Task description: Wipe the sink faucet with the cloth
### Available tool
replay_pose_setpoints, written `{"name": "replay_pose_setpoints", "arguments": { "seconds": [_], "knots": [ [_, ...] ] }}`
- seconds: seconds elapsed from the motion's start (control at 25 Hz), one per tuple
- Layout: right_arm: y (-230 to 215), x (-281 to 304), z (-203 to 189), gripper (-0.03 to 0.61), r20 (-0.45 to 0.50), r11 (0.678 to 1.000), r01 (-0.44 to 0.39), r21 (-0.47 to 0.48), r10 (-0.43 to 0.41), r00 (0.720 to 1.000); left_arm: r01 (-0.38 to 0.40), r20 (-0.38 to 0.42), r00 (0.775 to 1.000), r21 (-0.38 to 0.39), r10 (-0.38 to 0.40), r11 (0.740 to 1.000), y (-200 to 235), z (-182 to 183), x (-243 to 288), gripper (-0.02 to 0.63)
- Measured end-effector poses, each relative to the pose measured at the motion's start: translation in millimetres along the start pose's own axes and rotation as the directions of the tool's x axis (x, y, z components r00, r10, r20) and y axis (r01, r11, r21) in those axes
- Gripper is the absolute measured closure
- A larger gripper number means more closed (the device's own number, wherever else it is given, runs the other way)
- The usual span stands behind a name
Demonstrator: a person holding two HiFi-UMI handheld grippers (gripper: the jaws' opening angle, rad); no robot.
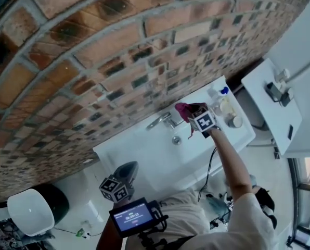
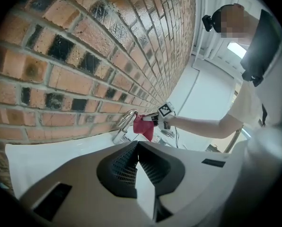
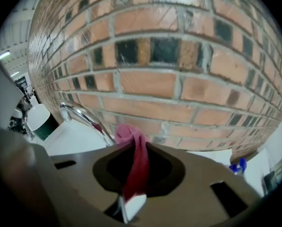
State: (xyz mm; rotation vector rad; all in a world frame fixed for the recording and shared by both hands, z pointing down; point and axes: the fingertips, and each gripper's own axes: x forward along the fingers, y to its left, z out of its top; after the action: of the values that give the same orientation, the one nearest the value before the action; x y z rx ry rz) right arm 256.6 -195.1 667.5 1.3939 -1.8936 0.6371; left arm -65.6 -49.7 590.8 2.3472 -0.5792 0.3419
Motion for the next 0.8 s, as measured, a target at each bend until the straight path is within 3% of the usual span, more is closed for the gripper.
{"name": "replay_pose_setpoints", "arguments": {
  "seconds": [0.12,0.28,0.4,0.48,0.52,0.8],
  "knots": [
    [-4.8,44.8,-10.3,0.529,-0.071,0.999,-0.028,-0.020,0.027,0.997,-0.021,-0.007,1.000,-0.005,0.021,1.000,-3.5,-4.8,2.7,0.626],
    [5.8,97.8,-23.8,0.529,-0.179,0.989,-0.131,-0.075,0.116,0.977,-0.046,-0.006,0.999,-0.012,0.046,0.999,-4.4,-13.9,4.1,0.626],
    [11.7,126.2,-46.5,0.529,-0.308,0.976,-0.192,-0.104,0.152,0.939,-0.063,-0.009,0.998,-0.032,0.063,0.997,-3.7,-21.6,5.1,0.627],
    [28.0,134.9,-65.6,0.529,-0.383,0.959,-0.284,-0.028,0.252,0.889,-0.072,-0.014,0.997,-0.035,0.072,0.997,-3.4,-25.6,6.2,0.626],
    [35.7,139.3,-70.4,0.529,-0.394,0.946,-0.324,0.006,0.300,0.869,-0.078,-0.014,0.997,-0.036,0.078,0.996,-2.6,-27.2,6.6,0.626],
    [46.5,156.2,-69.0,0.529,-0.339,0.901,-0.428,0.067,0.424,0.840,-0.094,0.004,0.995,-0.071,0.095,0.993,-1.7,-31.0,13.3,0.626]
  ]
}}
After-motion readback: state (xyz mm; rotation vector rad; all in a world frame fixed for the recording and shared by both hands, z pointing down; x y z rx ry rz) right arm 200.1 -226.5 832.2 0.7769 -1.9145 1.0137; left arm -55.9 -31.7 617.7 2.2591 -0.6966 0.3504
